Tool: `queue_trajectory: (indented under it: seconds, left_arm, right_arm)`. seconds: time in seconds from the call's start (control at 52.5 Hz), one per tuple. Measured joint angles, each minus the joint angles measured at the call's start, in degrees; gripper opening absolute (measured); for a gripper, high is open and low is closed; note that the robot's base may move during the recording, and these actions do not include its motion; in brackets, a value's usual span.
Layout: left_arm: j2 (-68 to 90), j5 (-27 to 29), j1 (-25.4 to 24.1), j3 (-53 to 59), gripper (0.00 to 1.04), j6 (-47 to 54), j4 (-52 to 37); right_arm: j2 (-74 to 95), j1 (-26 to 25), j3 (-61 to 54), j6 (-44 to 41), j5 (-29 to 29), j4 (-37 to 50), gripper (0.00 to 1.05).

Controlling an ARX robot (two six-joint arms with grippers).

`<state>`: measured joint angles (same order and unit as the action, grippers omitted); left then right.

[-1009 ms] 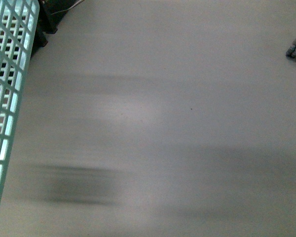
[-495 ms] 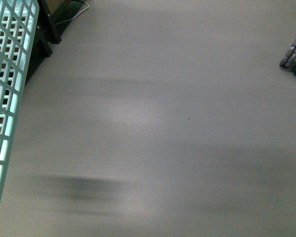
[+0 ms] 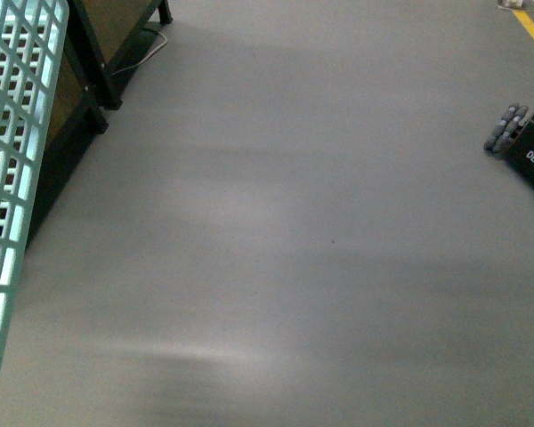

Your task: Pick mango and avocado into basket

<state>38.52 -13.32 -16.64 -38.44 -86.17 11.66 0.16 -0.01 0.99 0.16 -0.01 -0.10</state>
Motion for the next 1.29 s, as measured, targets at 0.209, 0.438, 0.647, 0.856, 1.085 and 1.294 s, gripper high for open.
queue_trajectory:
  seconds: [0.209,0.438,0.647,0.856,1.085,1.294]
  left_arm:
    - [0.00,0.00,0.00,0.00,0.14,0.00,0.00]
    - [-0.02,0.00,0.00,0.00,0.14,0.00,0.00]
    - [-0.02,0.00,0.00,0.00,0.14,0.00,0.00]
    - [0.00,0.00,0.00,0.00,0.14,-0.02,0.00]
    - [0.00,0.00,0.00,0.00,0.14,0.02,0.00]
    - [-0.02,0.00,0.00,0.00,0.14,0.00,0.00]
  right_arm:
    - [0.00,0.00,0.00,0.00,0.00,0.00,0.96]
    - [0.00,0.00,0.00,-0.02,-0.02,0.00,0.96]
    - [0.00,0.00,0.00,0.00,0.00,0.00,0.96]
    - [0.00,0.00,0.00,-0.02,-0.02,0.00,0.96]
    - [0.00,0.00,0.00,-0.02,-0.02,0.00,0.96]
    - [0.00,0.00,0.00,0.00,0.00,0.00,0.96]
